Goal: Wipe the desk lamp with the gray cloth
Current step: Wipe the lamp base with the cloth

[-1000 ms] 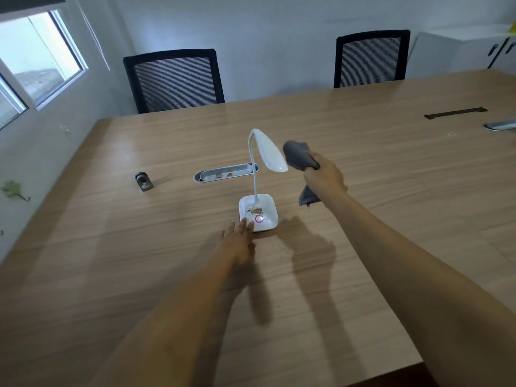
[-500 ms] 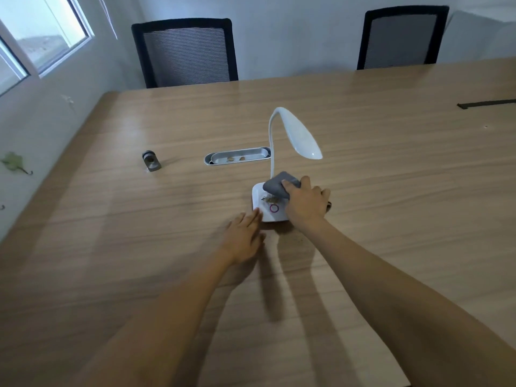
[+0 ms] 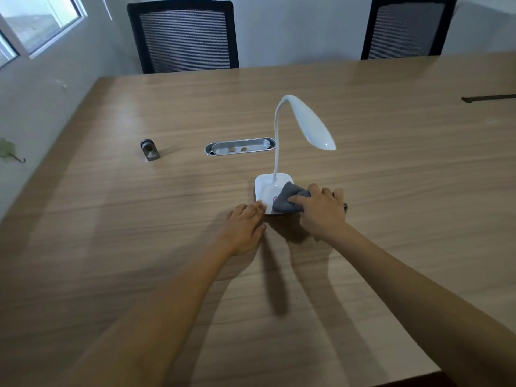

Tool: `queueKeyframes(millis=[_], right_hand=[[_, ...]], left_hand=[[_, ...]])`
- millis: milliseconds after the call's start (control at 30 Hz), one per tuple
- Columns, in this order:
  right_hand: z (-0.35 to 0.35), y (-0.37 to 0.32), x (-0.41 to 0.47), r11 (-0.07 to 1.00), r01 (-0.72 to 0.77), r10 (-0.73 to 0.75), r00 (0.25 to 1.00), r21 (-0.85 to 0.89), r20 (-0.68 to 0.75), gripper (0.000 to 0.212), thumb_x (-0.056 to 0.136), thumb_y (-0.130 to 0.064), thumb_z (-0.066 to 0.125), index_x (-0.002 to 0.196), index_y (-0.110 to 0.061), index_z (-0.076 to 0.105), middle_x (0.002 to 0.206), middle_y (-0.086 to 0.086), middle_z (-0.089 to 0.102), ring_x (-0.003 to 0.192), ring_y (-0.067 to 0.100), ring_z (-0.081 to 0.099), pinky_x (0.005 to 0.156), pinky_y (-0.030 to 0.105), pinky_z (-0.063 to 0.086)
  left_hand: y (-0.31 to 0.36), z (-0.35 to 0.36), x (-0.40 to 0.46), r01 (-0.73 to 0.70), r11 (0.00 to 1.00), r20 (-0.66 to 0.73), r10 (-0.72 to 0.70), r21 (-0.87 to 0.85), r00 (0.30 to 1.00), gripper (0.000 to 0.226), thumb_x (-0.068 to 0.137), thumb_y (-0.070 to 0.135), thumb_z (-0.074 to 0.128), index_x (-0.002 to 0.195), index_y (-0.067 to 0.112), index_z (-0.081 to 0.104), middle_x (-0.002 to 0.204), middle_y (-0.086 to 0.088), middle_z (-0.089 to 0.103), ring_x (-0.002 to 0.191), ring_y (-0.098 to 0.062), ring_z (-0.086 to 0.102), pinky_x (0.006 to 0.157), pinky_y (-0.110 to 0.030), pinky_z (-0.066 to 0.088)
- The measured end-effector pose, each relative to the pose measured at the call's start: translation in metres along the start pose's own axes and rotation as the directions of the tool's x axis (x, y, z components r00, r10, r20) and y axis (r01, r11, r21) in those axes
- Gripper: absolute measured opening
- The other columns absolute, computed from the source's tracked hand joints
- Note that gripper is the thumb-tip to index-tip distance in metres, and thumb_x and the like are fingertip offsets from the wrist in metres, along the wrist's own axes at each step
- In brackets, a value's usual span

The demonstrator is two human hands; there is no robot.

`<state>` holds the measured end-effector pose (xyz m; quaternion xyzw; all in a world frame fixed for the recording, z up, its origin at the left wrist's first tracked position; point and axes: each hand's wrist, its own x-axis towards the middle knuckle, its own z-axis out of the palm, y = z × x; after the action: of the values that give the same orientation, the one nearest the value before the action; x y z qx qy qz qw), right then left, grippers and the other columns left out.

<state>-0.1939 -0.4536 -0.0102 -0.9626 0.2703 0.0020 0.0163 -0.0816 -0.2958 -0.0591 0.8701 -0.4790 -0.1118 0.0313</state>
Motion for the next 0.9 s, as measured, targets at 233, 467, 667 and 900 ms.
queueKeyframes(millis=[233,467,667,900], right_hand=[[-0.016,-0.003,0.017,0.972,-0.191,0.202,0.977,0.136,-0.071,0.050,0.091,-0.018,0.043,0.137,-0.037,0.046,0.130,0.011,0.046,0.113,0.035,0.048,0.100,0.046,0.027],[0.003,-0.011,0.012,0.991,-0.113,0.109,0.993,0.078,0.051,0.043,0.091,-0.025,0.047,0.131,-0.041,0.051,0.131,0.009,0.044,0.116,0.035,0.045,0.099,0.044,0.025],[0.010,0.006,-0.026,0.996,-0.078,0.081,0.995,0.049,-0.054,0.047,0.085,-0.018,0.049,0.126,-0.041,0.056,0.128,0.007,0.047,0.110,0.034,0.047,0.088,0.040,0.020],[-0.008,-0.003,-0.003,0.967,-0.210,0.226,0.968,0.142,-0.105,0.046,0.091,-0.017,0.046,0.132,-0.037,0.050,0.132,0.010,0.044,0.113,0.036,0.045,0.099,0.045,0.025]], left_hand=[[0.001,-0.003,0.000,0.019,1.000,0.037,-0.019,-0.013,0.999,0.060,0.100,0.039,0.030,0.155,0.023,0.013,0.163,0.004,0.011,0.145,-0.028,0.018,0.120,-0.045,0.019],[0.001,-0.002,0.002,0.021,1.000,0.052,-0.020,-0.013,0.998,0.060,0.100,0.040,0.031,0.154,0.022,0.015,0.163,0.003,0.012,0.145,-0.029,0.017,0.119,-0.045,0.020],[0.000,-0.002,0.003,0.013,1.000,0.040,-0.014,0.020,0.999,0.059,0.100,0.039,0.032,0.154,0.020,0.018,0.162,0.002,0.014,0.144,-0.029,0.020,0.119,-0.043,0.022],[0.000,-0.006,0.005,0.013,1.000,0.068,-0.014,0.017,0.998,0.058,0.100,0.036,0.031,0.154,0.020,0.016,0.163,0.001,0.015,0.144,-0.031,0.020,0.119,-0.045,0.022]])
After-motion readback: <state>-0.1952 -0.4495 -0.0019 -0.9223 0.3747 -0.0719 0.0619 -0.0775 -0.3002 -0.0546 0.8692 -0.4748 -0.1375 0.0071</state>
